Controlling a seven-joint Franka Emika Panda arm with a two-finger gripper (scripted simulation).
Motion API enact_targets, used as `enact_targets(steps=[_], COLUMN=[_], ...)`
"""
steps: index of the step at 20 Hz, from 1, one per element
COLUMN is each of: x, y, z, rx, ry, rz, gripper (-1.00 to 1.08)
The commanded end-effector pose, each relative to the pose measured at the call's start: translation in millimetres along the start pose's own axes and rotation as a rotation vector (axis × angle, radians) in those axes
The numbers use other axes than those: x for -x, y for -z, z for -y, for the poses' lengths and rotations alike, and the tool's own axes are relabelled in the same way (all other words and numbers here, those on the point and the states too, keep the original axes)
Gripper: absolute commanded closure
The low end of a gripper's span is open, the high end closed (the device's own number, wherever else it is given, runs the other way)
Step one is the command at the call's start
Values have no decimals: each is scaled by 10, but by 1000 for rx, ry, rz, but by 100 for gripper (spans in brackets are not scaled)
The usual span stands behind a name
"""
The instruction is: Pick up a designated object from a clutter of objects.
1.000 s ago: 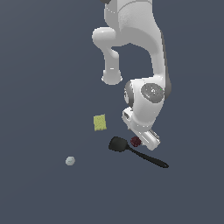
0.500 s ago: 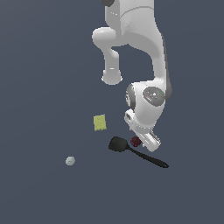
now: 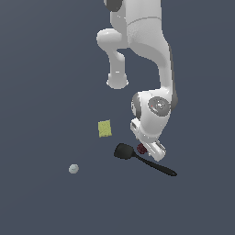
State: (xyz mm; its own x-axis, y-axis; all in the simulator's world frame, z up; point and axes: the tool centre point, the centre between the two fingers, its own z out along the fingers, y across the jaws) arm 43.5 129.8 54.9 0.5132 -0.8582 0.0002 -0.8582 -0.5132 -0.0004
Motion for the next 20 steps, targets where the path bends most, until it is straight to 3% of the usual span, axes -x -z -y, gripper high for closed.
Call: enact_targets(steps=[1, 8, 9, 20], x=[3, -2, -2, 0], y=[-128, -265, -265, -257], z=[-7, 3, 3, 6], rx=[1, 0, 0, 0], ry=[-1, -2, -2, -2], rz=[0, 0, 0, 0], gripper=[-92, -92, 108, 108])
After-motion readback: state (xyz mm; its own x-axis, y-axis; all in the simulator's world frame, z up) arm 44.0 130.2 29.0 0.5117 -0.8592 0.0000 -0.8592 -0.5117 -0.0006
